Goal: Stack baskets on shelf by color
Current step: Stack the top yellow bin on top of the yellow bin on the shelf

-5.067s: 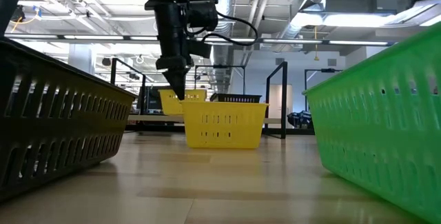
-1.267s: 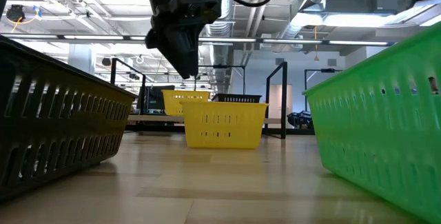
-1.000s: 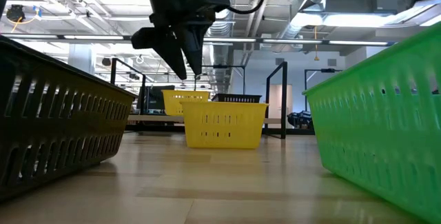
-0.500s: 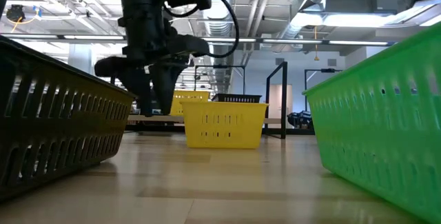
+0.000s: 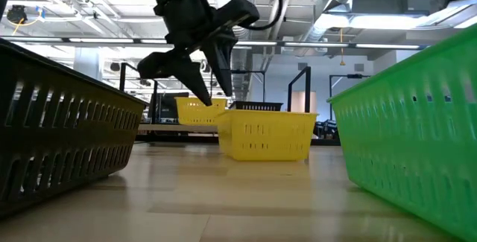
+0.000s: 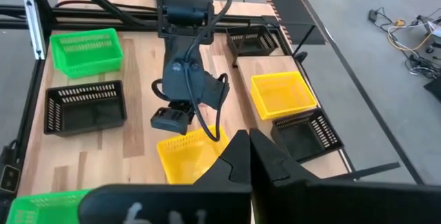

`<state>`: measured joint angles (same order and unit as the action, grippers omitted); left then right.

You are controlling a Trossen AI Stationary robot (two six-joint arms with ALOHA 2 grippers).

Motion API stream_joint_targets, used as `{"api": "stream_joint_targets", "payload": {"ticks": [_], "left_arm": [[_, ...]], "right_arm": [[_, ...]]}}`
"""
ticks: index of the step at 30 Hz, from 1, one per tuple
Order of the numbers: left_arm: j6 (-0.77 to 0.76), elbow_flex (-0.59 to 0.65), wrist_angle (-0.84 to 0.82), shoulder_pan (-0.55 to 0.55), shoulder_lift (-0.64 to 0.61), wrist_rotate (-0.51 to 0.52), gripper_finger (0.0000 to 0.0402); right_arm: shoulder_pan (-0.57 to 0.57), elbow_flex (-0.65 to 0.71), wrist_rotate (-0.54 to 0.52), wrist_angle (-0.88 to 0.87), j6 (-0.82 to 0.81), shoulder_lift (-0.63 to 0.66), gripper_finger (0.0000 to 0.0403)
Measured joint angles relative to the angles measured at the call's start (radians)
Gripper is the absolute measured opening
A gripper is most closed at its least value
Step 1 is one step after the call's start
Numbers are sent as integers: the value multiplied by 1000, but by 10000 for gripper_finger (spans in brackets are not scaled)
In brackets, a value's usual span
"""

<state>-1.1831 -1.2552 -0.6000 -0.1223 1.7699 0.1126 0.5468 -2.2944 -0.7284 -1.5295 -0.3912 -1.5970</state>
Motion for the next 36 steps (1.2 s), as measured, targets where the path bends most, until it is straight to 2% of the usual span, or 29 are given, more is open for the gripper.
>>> {"api": "stream_joint_targets", "payload": {"ticks": [8,22,24,29,36], "left_arm": [[-136,0,-6,1,0,83,148],[-190,-1,22,1,15,138,148],[-192,0,21,1,43,115,148],[-154,0,51,11,130,-43,148],[-130,-1,99,45,156,-85,147]], "right_arm": [[0,0,1,-12,8,0,6],[0,0,4,-32,8,0,6],[0,0,4,-32,8,0,6],[0,0,9,-33,7,1,6],[0,0,23,-34,7,1,6]]}}
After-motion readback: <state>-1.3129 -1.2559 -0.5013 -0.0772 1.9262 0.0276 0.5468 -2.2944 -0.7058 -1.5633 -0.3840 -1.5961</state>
